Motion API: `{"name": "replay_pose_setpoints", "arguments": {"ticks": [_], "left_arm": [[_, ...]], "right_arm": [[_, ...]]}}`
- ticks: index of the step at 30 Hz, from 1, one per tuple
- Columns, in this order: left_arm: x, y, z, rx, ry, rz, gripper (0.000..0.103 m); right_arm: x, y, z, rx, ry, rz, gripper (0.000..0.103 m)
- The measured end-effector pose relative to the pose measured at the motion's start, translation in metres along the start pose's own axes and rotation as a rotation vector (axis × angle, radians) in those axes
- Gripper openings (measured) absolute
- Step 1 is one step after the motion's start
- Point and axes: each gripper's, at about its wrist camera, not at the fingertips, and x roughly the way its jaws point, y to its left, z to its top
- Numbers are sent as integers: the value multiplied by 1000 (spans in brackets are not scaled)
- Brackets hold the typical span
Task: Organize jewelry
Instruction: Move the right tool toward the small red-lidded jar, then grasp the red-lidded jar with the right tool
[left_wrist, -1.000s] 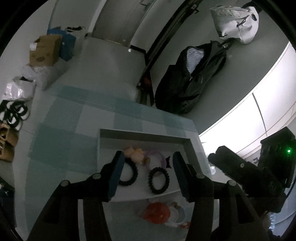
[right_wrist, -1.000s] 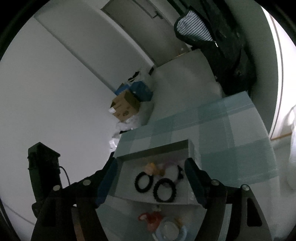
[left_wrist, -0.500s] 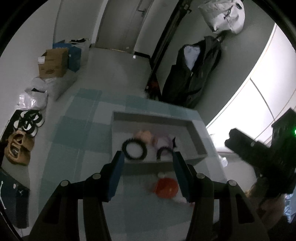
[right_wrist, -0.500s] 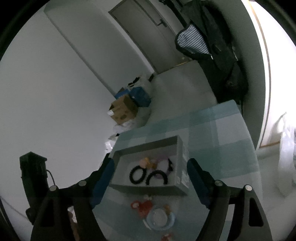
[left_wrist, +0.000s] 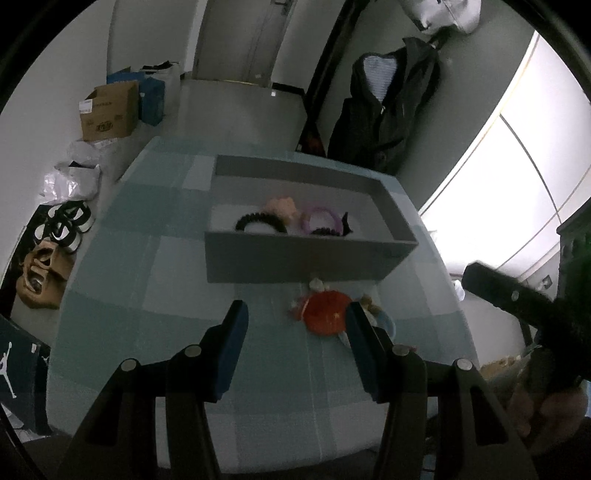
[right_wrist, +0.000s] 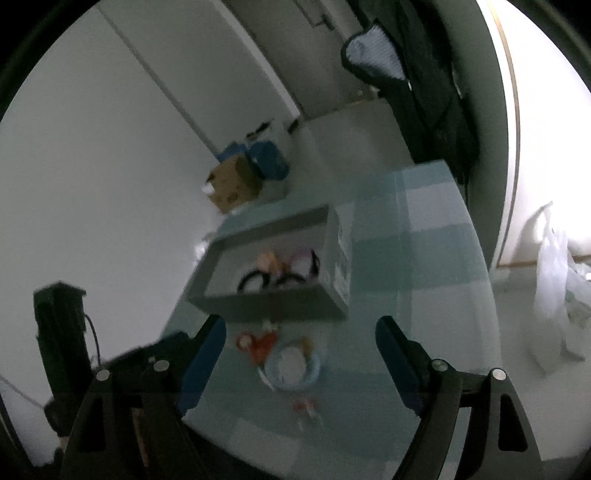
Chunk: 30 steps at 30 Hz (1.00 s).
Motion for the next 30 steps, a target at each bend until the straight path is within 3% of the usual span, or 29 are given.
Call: {"name": "replay_pose_setpoints", "arguments": {"ticks": [11,19,30], "left_arm": [[10,2,-16,-24,73,35,49],[14,8,-20,-43,97,60,49],[16,7,-22,-39,114,58,50]], "right_arm": [[11,9,-38,-124,145,0,82],[25,14,-51,-157,224,-8,55],[40,19,-55,-190,261,-36,43]]}}
